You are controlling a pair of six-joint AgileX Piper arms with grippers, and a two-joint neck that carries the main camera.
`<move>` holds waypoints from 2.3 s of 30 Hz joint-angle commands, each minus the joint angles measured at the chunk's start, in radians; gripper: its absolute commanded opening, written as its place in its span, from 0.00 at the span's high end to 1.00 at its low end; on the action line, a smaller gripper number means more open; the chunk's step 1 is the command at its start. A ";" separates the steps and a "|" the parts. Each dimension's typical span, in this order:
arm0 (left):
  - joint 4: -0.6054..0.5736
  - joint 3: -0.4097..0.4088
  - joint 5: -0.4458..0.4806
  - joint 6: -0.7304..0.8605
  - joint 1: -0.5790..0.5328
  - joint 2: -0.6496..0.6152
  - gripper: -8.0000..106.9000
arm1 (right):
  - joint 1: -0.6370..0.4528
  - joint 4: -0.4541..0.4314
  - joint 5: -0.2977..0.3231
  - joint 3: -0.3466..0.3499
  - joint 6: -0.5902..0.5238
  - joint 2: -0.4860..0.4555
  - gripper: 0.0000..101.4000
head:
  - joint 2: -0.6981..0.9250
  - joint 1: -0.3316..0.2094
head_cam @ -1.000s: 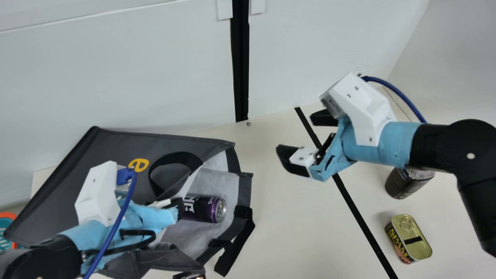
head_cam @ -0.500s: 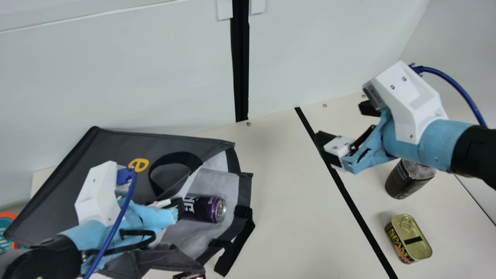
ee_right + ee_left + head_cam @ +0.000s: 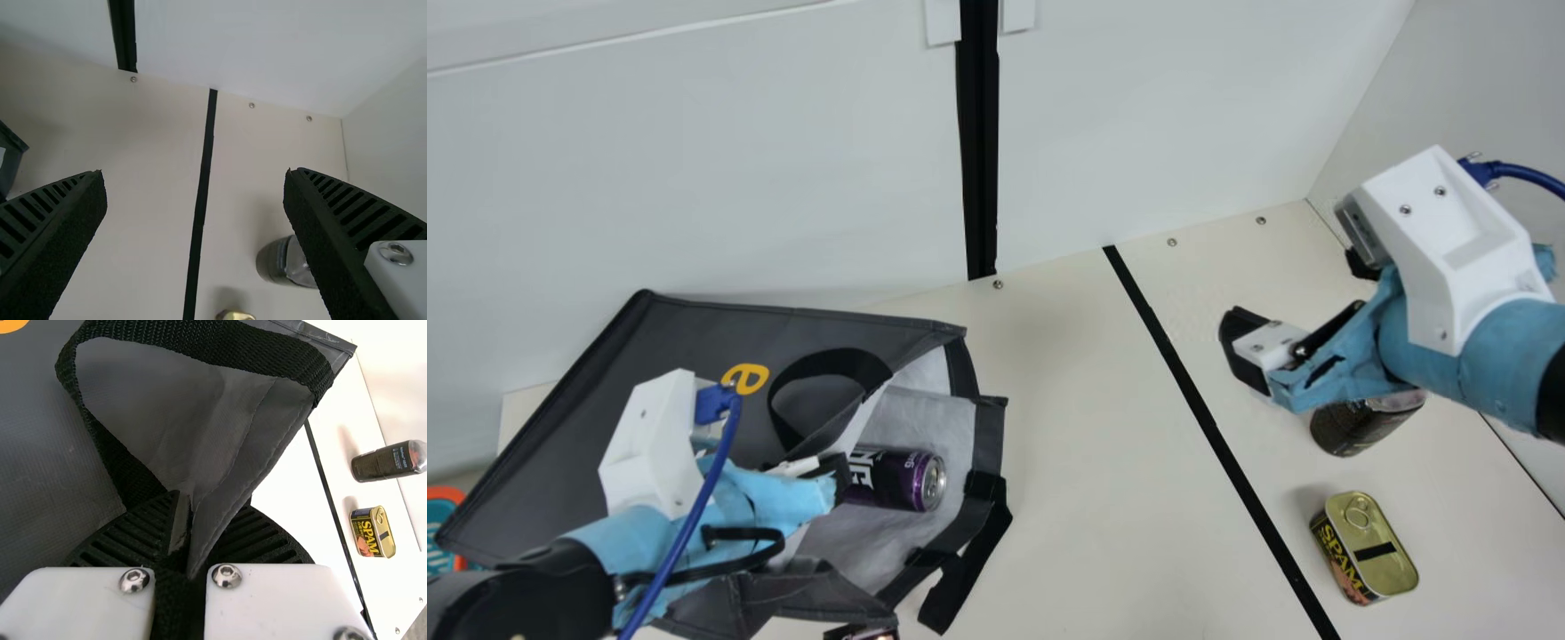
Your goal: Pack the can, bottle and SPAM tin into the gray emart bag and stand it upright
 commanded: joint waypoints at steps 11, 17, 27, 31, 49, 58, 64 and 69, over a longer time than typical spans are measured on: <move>0.000 0.000 0.000 0.000 0.000 0.000 1.00 | 0.017 -0.185 0.099 -0.058 0.119 -0.050 0.06 | -0.001 -0.023; 0.000 0.000 0.000 0.000 0.000 0.000 1.00 | 0.024 -0.235 0.101 -0.035 0.172 -0.077 0.06 | -0.001 -0.023; 0.000 0.000 0.000 0.000 0.000 0.000 1.00 | 0.005 -0.259 0.101 0.009 0.232 -0.121 0.06 | -0.001 -0.023; 0.000 0.000 0.000 0.000 0.000 0.000 1.00 | -0.005 -0.259 0.101 0.017 0.243 -0.137 0.06 | -0.001 -0.023; 0.000 0.000 0.000 0.000 0.000 0.000 1.00 | -0.098 -0.241 0.101 0.050 0.264 -0.187 0.06 | -0.001 -0.023; 0.000 0.000 0.000 0.000 0.000 0.000 1.00 | -0.108 -0.238 0.101 0.070 0.296 -0.205 0.06 | -0.001 -0.023; 0.000 0.000 0.000 0.000 0.000 0.000 1.00 | -0.113 -0.237 0.101 0.080 0.311 -0.214 0.06 | -0.001 -0.023; 0.000 0.000 0.000 0.000 0.000 0.000 1.00 | -0.112 -0.235 0.101 0.090 0.326 -0.221 0.06 | -0.001 -0.023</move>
